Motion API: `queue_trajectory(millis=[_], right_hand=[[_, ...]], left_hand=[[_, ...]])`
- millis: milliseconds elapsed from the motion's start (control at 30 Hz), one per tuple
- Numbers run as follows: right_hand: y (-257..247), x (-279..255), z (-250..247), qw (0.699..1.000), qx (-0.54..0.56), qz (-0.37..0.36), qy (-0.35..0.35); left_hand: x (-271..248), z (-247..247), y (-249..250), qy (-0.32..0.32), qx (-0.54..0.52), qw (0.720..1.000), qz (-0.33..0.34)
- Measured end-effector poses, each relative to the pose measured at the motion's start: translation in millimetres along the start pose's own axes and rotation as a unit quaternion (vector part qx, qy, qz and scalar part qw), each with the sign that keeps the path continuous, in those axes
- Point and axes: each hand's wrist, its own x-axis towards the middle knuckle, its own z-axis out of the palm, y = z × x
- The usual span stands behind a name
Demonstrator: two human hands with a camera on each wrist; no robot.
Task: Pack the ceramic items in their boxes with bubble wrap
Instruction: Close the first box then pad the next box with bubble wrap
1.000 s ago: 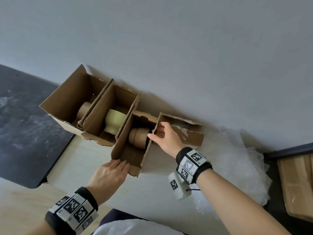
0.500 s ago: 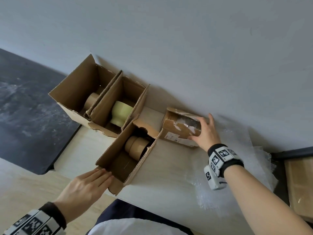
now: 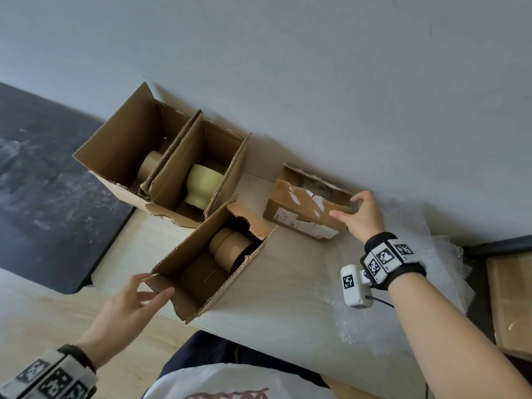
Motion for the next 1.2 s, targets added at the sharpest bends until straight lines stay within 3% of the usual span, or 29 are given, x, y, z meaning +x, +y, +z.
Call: queue_trajectory(millis=[100,267,400,533,667,800,900,933,1067,1200], right_hand=[[-0.5,-1.3,3.8,0.999,0.046,0.004,-0.015],[-14.0,-6.7,12.7,0.993,0.100,-0.038,-0.042],[-38.4,-0.9,28.3,0.991,0.096,-0.065,-0.065],[-51.9,7.4,39.8,0.989,0.090,-0.073,-0.087],[-49.2,8.7,40.9,0.993,0.087,-0.053,-0.064],[-37.6,-1.8,25.7,0.996,0.011,-0.077,-0.050],[-31.6,-26.0,6.4,0.995,0.012,-0.090,-0.033],[-28.6,-35.3,0.7,0.995,0.024,-0.085,-0.050],[-11.1,-77.8,-10.4,0.973,0.046,-0.011,-0.226],[7.7,-101.7,-5.9,0.978,-0.002,-0.004,-0.211]], left_hand=[[11.5,6.1,7.4,-0.039,-0.133,0.987,-0.077],[18.4,14.3,12.9,-0.020,-0.185,0.976,-0.109],[18.0,9.3,13.6,-0.007,-0.178,0.978,-0.108],[18.0,3.6,17.9,-0.034,-0.157,0.982,-0.104],[24.4,3.5,29.3,-0.072,-0.153,0.981,-0.099],[34.4,7.7,44.5,-0.114,-0.160,0.976,-0.094],[41.5,13.4,54.0,-0.138,-0.151,0.975,-0.091],[43.9,16.0,57.5,-0.144,-0.146,0.975,-0.090],[50.6,27.8,74.6,-0.165,-0.116,0.977,-0.075],[50.2,40.8,91.5,-0.171,-0.074,0.982,-0.041]])
